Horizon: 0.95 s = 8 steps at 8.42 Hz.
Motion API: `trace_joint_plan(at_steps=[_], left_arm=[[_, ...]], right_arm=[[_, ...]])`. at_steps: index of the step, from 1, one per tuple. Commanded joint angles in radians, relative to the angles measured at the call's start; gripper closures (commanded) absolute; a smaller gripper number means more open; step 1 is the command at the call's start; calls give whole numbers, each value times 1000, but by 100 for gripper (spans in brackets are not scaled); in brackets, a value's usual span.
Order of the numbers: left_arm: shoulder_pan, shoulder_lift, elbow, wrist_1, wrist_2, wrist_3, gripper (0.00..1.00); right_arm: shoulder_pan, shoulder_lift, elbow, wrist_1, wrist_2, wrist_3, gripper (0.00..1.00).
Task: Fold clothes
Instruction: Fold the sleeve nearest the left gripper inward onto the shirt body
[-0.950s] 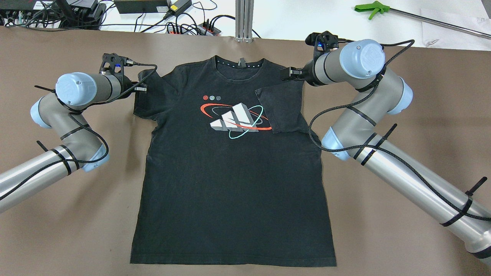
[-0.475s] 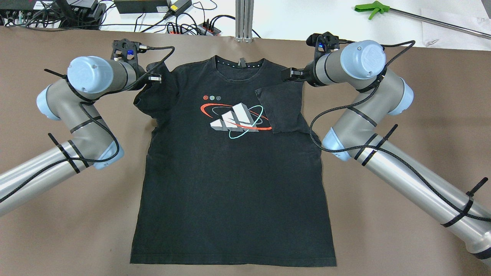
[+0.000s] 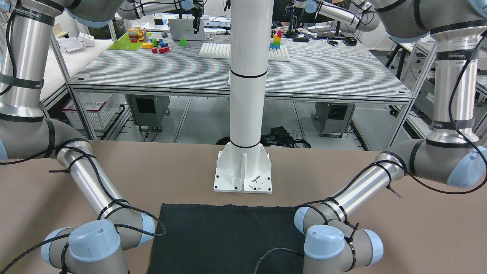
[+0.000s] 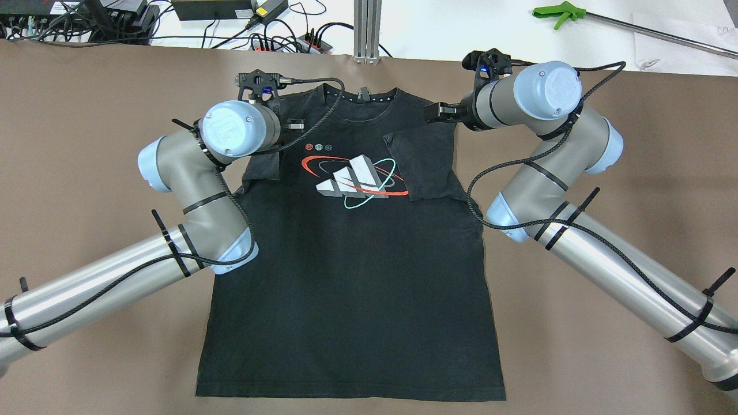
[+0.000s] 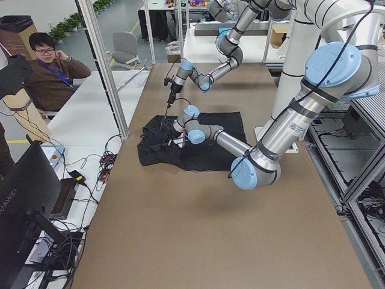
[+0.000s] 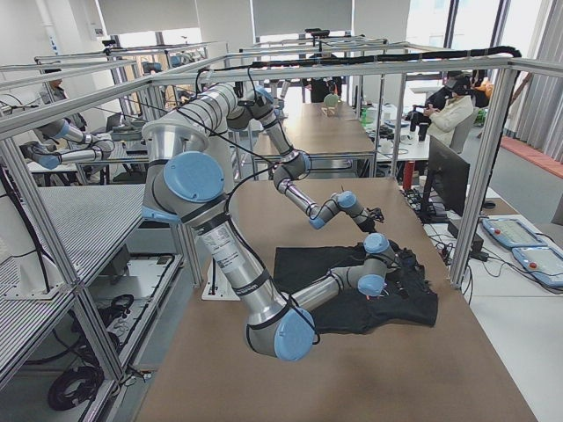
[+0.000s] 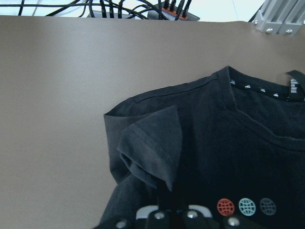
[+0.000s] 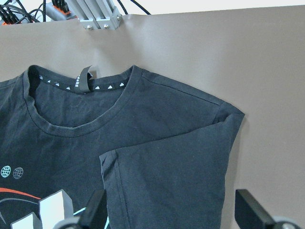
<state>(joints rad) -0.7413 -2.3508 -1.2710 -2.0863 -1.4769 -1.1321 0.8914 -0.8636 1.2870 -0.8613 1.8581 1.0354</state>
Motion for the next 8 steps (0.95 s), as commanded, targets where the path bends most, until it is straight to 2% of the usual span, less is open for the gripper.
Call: trace_joint_plan(at_steps=[1,2,3,8], left_arm=[[46,-105,102,43,56,-46,96],[59,-105,110,40,85,-40,33],[74,-99,110,35,119,-38,6],[57,-107,104,16,116,-38,5]], right_arm=[[4,-32,-2,45,0,-2,6],[4,-37,0,47,0,-2,6],[4,-40,0,48,0,0,6],[4,-49,0,48,0,0,6]])
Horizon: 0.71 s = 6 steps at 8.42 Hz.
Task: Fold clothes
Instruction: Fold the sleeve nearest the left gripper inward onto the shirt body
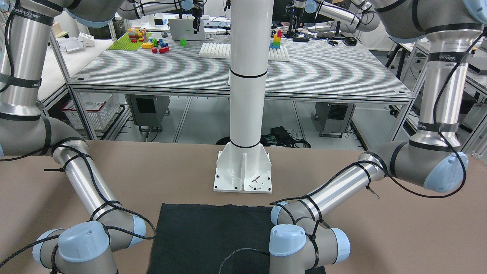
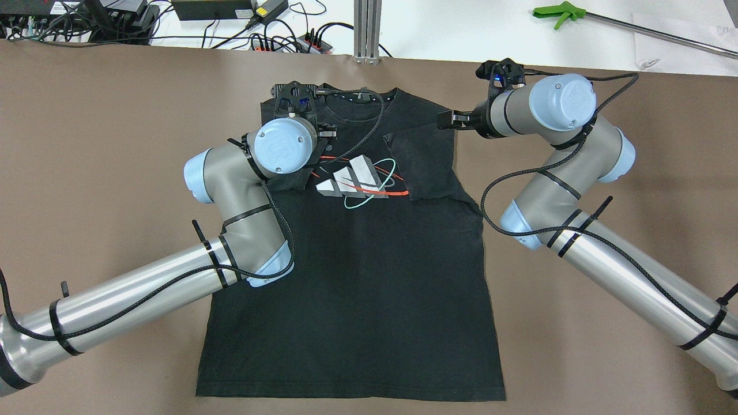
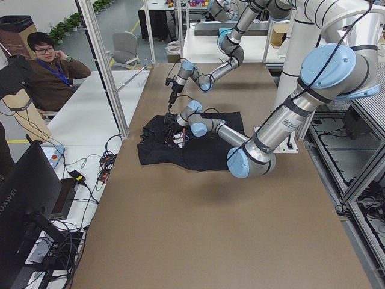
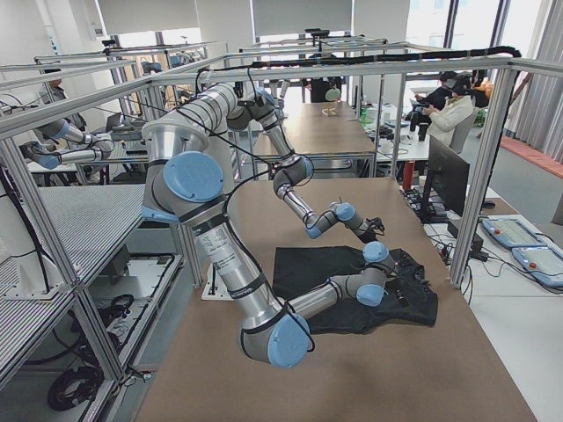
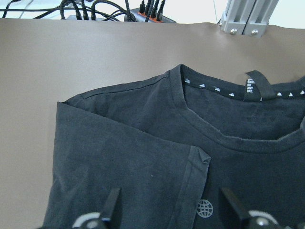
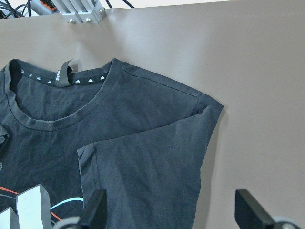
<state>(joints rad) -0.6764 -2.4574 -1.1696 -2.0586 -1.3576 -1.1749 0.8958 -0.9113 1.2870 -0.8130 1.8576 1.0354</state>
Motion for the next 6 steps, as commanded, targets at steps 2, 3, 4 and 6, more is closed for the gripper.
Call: trace_joint_plan(at_steps=[2,3,4,6], left_arm=[[-82,9,-1,-159,-207,-38,5],[-113,9,-11,-161,-291,-70,5],[-121,17,-21,-150,-302,-77,5],[-140,95,-138,-86,-363,-97,5]], right_arm=[[14,0,6,-6,9,-2,6],[20,0,17,-12,35,0,6],[21,-1,41,-20,85,8,6],[53,-58,150,-102,188,9,6]])
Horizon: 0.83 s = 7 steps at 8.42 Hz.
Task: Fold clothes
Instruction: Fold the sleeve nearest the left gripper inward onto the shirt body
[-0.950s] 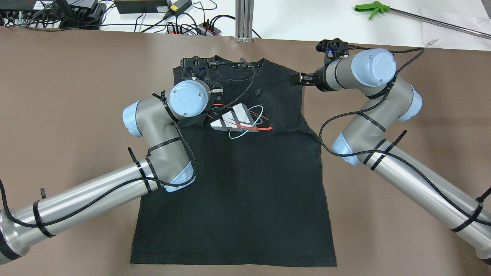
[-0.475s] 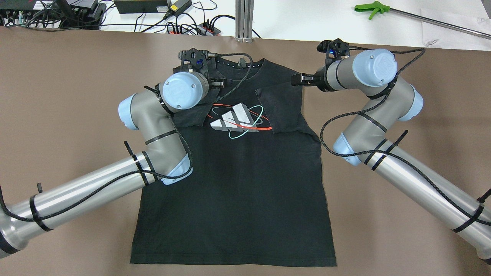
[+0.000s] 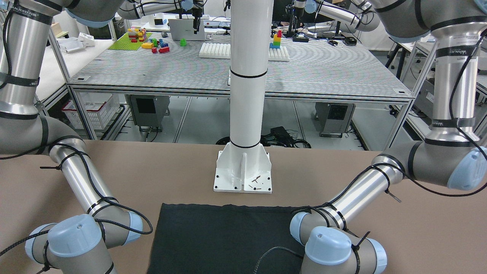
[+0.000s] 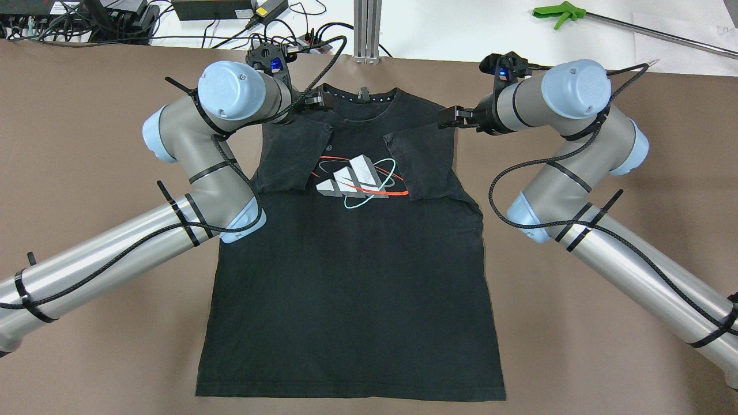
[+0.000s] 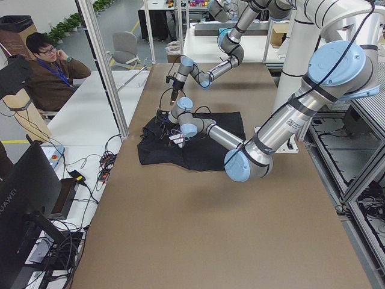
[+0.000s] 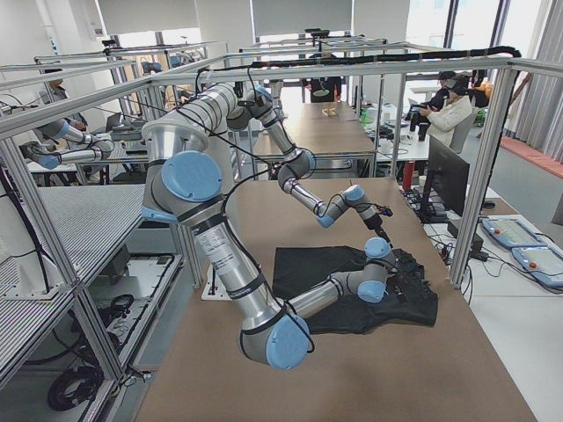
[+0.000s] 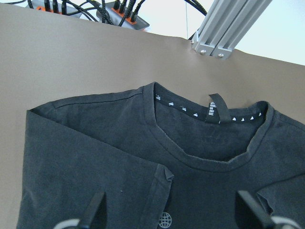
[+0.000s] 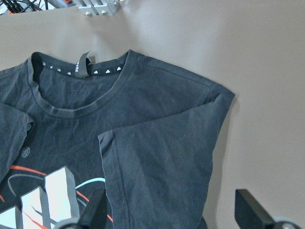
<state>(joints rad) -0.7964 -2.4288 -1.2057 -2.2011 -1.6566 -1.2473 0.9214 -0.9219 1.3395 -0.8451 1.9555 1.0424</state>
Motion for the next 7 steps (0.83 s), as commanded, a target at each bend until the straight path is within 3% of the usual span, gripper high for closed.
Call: trace_joint_plan(at_steps=[1,3,5,7], left_arm=[[-20,123,-223,164,-81,-37,5],[-18,248,-462,331,-104,-76,5],[-18,364,-601,272,-211,-161,5],[14,381,-600,230,-206,-231,5]], right_arm=[[31,-87,157,-112,127,4,6],[30,-117,201,-155,150,-1,6],[33,-146,220,-152,270,2,6],[30,-265,329,-144,286,4,6]])
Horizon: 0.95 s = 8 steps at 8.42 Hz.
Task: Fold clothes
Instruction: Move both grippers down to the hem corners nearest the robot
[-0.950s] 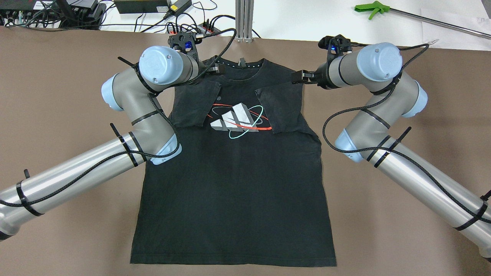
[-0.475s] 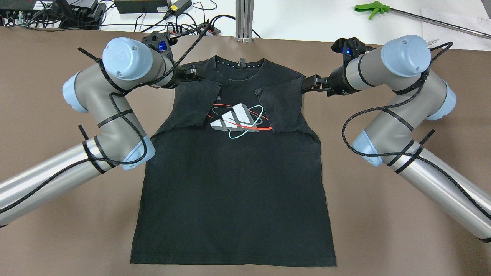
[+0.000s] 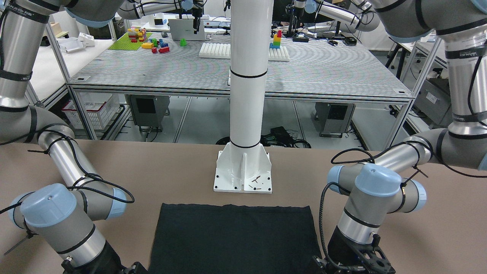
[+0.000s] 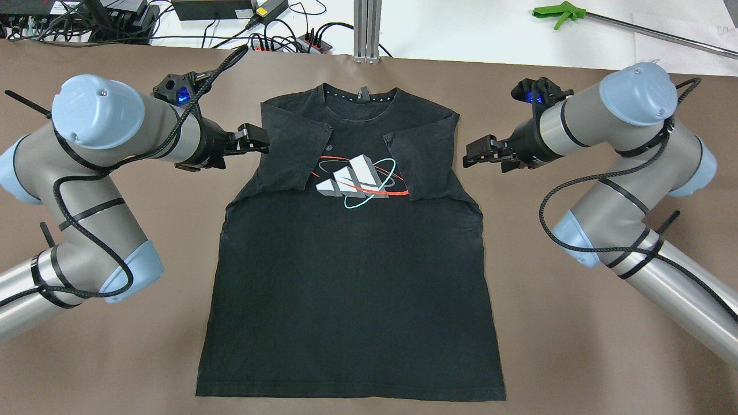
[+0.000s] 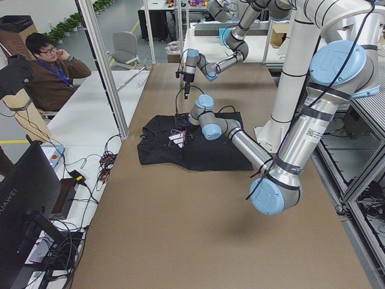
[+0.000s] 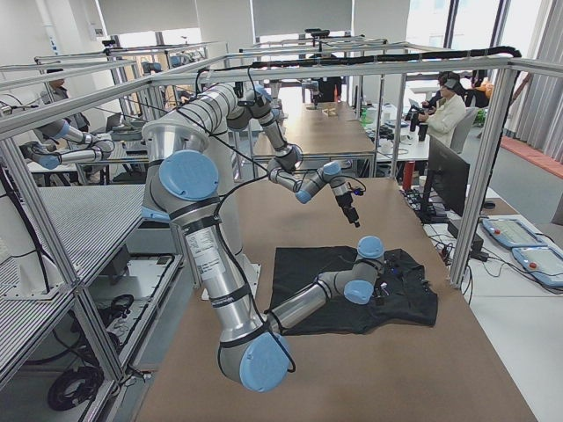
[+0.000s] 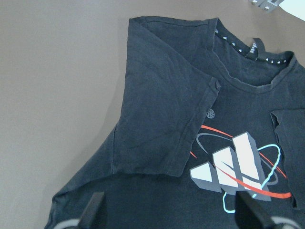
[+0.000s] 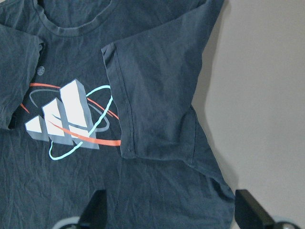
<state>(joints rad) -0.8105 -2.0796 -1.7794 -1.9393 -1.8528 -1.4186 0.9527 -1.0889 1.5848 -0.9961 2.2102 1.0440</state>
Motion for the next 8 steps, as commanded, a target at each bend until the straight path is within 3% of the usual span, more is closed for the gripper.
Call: trace_joint_plan(at_steps=[1,2,4,6,7,8], left_arm=[[71,53,-35,-47,18,-57,5],[106,90,-25,-150,26,-65,5],[161,142,-44,-136,65,-56,5],[201,339,-173,-250,58,-46,5],[252,392,-240,-251,73,-60,5],[316,409,-256,-250,154,-77,5]], right_arm=[[-12,-121,119,10,26,7,6],[-15,-232,135,49,26,20,6],[-52,-354,144,217,29,225,6],[-156,-458,145,460,20,388,6],[-207,-485,168,484,16,413,6],[-259,-500,179,487,0,415,6]])
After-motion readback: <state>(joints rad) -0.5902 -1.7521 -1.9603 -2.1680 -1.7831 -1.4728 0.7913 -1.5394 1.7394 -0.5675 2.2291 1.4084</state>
